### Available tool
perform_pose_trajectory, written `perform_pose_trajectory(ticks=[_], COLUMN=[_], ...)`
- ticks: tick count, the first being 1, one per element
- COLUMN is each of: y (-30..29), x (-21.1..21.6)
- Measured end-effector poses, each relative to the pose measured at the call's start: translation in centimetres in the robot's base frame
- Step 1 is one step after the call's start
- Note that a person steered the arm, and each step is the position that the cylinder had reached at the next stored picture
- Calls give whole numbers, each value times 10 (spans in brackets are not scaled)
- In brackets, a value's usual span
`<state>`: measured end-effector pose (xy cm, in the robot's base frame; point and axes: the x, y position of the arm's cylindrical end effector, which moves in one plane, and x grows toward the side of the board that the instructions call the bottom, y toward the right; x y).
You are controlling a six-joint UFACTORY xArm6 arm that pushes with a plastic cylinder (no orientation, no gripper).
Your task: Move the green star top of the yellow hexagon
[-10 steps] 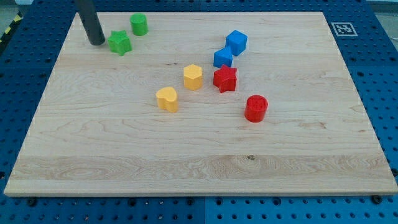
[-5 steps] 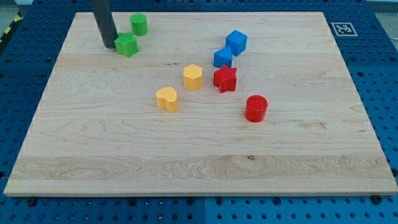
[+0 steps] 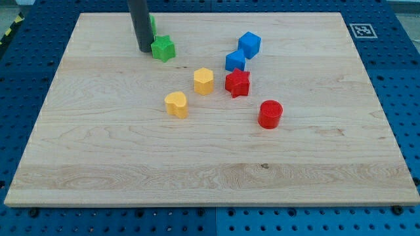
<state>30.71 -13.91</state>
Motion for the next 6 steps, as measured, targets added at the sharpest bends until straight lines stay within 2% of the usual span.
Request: perform_pose_trajectory(ticks=[2,4,6], y=[-1,74,61], x=[-20,-24,-24])
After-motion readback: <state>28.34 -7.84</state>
